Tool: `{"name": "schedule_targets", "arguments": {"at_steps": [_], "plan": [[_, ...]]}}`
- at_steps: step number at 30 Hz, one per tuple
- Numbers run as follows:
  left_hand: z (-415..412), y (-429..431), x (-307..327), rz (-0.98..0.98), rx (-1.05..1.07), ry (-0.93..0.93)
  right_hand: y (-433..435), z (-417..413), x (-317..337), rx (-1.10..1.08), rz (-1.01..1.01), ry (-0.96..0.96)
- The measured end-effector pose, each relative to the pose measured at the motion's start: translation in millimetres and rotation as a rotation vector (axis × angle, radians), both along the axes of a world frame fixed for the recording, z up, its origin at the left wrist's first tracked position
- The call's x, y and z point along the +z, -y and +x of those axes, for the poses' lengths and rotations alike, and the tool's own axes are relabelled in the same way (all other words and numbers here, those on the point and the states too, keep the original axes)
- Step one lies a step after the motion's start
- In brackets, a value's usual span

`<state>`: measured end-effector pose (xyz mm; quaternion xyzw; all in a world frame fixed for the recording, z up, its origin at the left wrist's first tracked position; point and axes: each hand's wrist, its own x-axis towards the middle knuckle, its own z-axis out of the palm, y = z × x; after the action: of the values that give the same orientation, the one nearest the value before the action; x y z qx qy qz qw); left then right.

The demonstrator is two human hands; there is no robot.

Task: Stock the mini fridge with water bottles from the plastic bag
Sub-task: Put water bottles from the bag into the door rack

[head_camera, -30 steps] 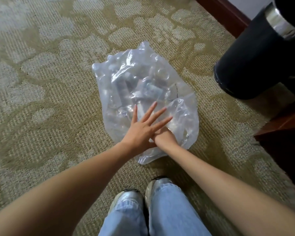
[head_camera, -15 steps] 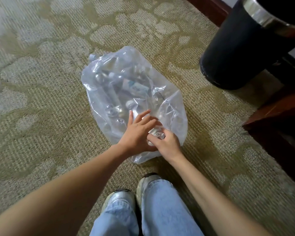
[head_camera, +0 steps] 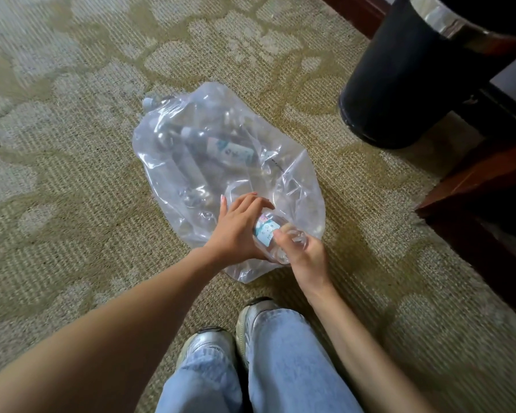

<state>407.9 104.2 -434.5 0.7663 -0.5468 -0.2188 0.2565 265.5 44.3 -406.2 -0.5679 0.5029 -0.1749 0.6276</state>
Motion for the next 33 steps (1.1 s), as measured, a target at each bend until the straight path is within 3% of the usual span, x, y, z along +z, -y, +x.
{"name": "schedule_targets", "arguments": {"at_steps": [5,10,16,18,21,26,33], "plan": [[4,-3,-5,0.018,0.056,-0.041,-11,-18,11,-0.054,-0.008,0.056],[9,-2,-9,0.149,0.133,-0.116,-24,-63,16,-0.134,0.158,0.120],[-3,1,6,0.269,0.170,-0.465,-28,-55,22,-0.158,0.363,0.362],[-9,2,22,0.098,0.345,-0.670,-22,-40,26,-0.099,0.354,0.405],[-28,2,47,-0.197,0.609,-0.808,-18,-21,27,-0.046,0.318,0.373],[-60,15,70,-0.259,0.681,-1.236,-21,-13,22,0.021,0.307,0.341],[-54,22,85,-0.306,0.643,-1.245,-7,-3,37,0.023,0.247,0.415]]}}
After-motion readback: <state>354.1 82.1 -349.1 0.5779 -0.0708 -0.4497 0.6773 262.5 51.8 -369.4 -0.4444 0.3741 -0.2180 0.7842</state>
